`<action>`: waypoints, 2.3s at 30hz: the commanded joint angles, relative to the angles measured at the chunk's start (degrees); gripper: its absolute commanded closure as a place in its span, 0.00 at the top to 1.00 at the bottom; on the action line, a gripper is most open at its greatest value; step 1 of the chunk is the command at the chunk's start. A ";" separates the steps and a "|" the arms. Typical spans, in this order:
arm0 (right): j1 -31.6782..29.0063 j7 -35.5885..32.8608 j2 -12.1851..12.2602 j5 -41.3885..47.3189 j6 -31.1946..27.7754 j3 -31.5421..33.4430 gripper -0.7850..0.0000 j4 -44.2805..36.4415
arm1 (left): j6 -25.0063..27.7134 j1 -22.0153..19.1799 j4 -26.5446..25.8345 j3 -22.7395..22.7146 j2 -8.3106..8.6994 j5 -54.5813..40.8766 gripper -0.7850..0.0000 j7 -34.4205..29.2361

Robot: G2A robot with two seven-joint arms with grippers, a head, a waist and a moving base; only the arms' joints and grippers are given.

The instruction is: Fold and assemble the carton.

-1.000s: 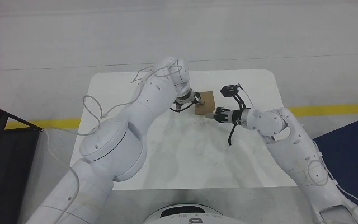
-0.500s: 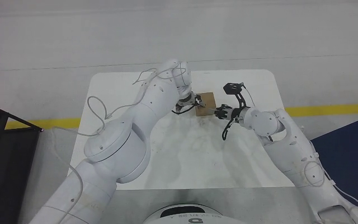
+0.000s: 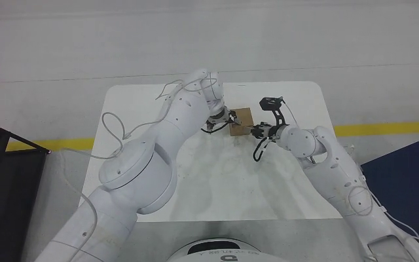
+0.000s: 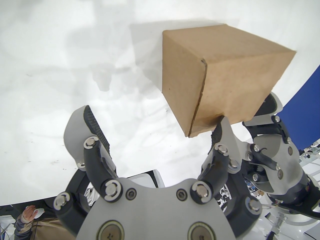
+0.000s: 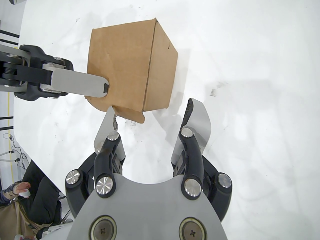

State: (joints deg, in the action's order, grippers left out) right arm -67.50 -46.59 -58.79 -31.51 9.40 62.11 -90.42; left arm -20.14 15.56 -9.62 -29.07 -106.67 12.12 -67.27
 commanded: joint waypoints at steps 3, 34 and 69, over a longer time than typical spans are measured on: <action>0.52 -0.20 -0.30 -0.51 0.10 -0.88 0.62 0.19 | 0.10 0.15 0.05 -0.24 -0.04 0.25 1.00 -0.28; 0.63 0.24 -1.23 -0.87 0.10 0.20 0.48 0.63 | 1.59 -0.16 0.94 -3.09 0.22 0.43 1.00 -0.72; -6.91 -3.90 0.55 10.16 -11.92 12.09 0.44 -11.52 | -7.49 -1.61 0.92 -14.87 5.61 -15.04 1.00 12.77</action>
State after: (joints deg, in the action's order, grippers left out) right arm -74.35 -50.56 -58.23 -21.47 -2.45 74.14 -101.93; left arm -27.75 13.95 -8.72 -43.95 -101.06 -2.91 -54.48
